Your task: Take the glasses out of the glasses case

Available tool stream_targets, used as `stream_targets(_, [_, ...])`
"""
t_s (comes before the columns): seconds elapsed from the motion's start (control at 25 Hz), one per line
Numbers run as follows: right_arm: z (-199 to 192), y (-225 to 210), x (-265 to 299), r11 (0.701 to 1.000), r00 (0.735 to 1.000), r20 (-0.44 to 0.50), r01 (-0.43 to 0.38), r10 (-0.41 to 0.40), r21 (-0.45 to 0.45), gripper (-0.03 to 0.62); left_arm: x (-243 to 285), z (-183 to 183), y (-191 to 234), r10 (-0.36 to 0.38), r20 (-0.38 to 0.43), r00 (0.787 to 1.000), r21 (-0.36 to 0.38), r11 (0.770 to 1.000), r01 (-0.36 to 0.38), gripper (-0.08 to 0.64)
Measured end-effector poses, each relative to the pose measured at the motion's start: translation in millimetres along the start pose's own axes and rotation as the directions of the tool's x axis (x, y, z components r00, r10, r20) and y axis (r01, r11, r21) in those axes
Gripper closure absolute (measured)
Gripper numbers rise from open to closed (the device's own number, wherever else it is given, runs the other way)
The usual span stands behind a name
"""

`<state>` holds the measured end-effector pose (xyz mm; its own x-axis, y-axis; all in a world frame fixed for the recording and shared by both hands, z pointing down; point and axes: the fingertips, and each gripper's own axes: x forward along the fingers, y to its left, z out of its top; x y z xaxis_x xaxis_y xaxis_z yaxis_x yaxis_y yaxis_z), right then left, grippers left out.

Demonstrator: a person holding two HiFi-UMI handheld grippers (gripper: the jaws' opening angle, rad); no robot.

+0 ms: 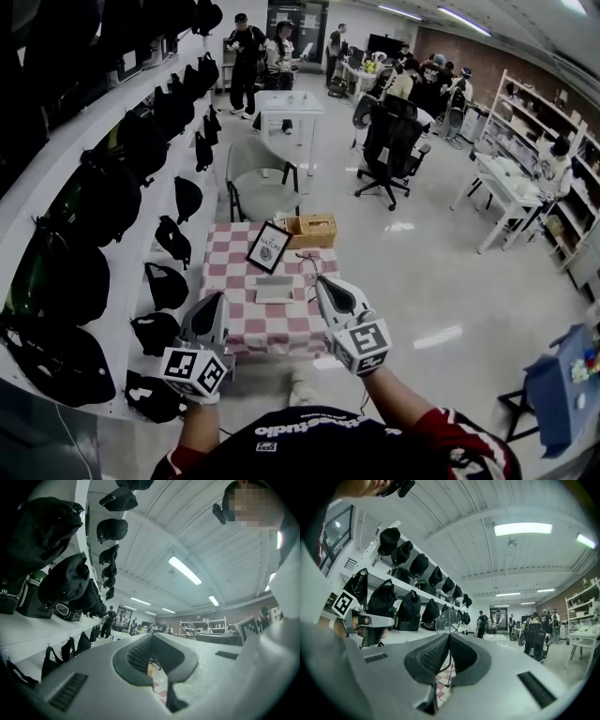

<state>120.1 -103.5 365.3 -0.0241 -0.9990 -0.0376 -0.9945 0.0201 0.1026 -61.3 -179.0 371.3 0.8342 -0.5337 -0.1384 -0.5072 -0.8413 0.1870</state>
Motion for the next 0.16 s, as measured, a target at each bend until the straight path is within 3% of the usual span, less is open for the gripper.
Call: stream_targets(0.16, [0.6, -1.3, -0.8, 1.0, 1.0, -0.005, -0.002, 0.002, -0.009, 0.58, 3.9, 0.4, -4.1, -0.007, 0.006, 1.0, -0.001, 1.0, 0.007, 0.555])
